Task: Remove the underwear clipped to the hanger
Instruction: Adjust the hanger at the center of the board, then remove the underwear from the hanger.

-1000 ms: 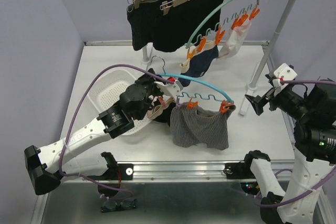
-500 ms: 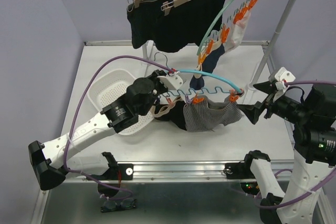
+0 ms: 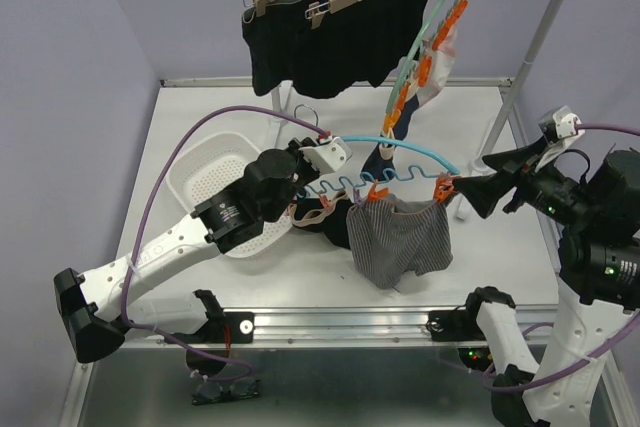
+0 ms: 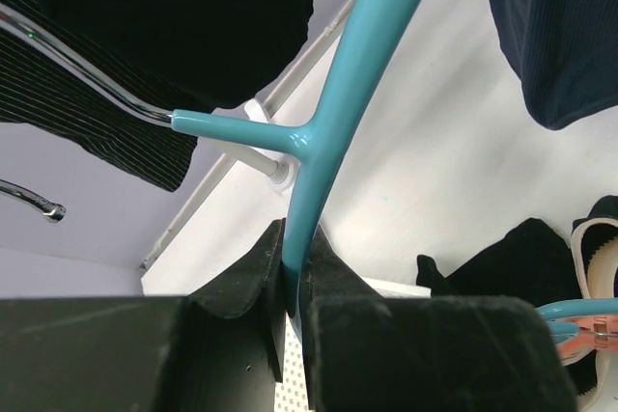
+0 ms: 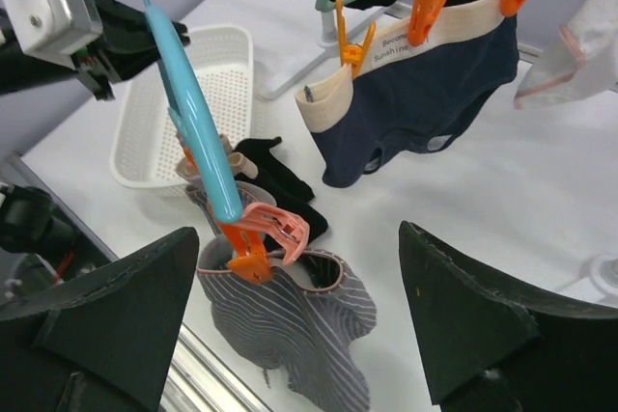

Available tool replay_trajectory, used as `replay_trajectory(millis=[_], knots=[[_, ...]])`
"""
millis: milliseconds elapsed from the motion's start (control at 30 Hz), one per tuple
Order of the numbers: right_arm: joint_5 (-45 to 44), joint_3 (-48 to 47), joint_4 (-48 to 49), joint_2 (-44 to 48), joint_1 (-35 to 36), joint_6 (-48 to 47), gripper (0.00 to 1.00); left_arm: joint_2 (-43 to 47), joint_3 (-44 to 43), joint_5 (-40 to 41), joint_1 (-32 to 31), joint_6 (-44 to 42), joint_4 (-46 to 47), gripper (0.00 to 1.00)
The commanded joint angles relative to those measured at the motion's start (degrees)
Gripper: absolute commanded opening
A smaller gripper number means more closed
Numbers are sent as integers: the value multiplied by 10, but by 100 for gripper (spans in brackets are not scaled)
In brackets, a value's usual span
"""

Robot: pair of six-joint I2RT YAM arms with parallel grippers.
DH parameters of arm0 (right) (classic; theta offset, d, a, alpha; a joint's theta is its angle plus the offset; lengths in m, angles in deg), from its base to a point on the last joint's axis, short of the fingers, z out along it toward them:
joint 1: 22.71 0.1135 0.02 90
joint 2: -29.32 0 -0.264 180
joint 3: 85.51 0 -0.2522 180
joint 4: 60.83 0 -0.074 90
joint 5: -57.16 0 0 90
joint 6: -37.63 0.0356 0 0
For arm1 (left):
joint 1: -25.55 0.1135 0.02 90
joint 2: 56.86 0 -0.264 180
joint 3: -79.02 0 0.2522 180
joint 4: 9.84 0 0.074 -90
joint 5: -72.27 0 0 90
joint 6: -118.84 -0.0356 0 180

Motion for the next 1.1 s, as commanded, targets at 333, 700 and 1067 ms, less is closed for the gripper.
replay_trajectory(millis=[333,700,1067], knots=[[140,12,67,23,-20,-142,100,44,-21,-45,-3,-12,34,0],[221,-45,-163,-7,-20,-467,100,117,70,-123,26,-177,137,0],[210,10,-167,51,-17,-490,100,86,51,-197,58,-211,162,0]])
